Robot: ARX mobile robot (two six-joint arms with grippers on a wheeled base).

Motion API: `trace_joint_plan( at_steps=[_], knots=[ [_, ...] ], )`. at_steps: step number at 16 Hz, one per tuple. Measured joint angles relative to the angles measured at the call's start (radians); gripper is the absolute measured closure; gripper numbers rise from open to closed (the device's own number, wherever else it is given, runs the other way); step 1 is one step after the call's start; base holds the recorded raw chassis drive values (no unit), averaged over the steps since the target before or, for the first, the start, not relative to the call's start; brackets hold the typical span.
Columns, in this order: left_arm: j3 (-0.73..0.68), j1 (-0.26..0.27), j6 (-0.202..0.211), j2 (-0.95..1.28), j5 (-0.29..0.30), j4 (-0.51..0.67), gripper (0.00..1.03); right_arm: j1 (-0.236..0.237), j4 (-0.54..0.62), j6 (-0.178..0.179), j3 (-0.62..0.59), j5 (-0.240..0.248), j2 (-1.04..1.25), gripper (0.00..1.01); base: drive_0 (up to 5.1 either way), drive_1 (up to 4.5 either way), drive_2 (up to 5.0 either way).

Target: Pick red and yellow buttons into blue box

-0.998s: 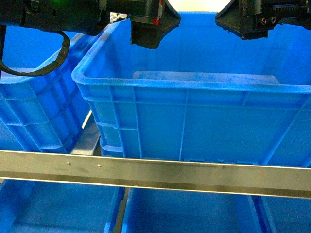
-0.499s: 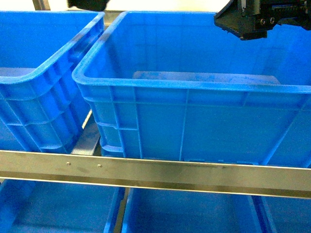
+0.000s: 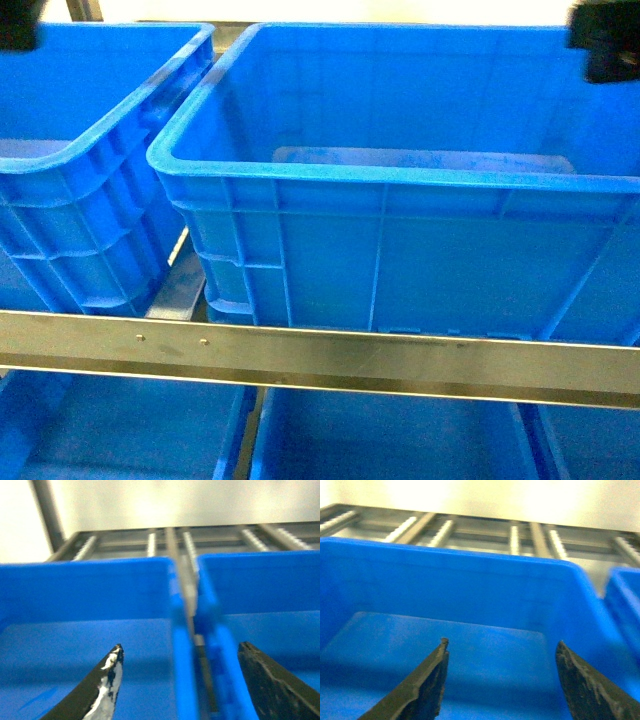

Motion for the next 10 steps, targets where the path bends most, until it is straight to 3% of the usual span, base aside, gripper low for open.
trace_joint_plan(
  at_steps=[1,2,5,6,10],
  knots=[
    [-0.066,0.039,-0.008,-0.040,-0.033,0.018,0.43,-0.035,0.057,0.006,-0.085,0.026,-0.052,0.45,0.0,0.00,0.0],
    [-0.118,0.063,-0.015,-0.076,-0.026,0.029,0.54,-0.062,0.091,0.009,-0.151,0.027,-0.100,0.56,0.0,0.00,0.0],
    [-0.253,0.110,-0.015,-0.193,0.040,0.043,0.92,-0.097,0.124,0.010,-0.348,-0.029,-0.230,0.95,0.0,0.00,0.0],
    [-0.330,0.148,-0.019,-0.285,0.080,0.027,1.01,-0.129,0.129,0.010,-0.455,-0.060,-0.339,0.99,0.0,0.00,0.0],
    [-0.352,0.156,-0.019,-0.317,0.093,0.017,1.01,-0.138,0.123,0.010,-0.486,-0.069,-0.377,0.99,0.0,0.00,0.0]
  ],
)
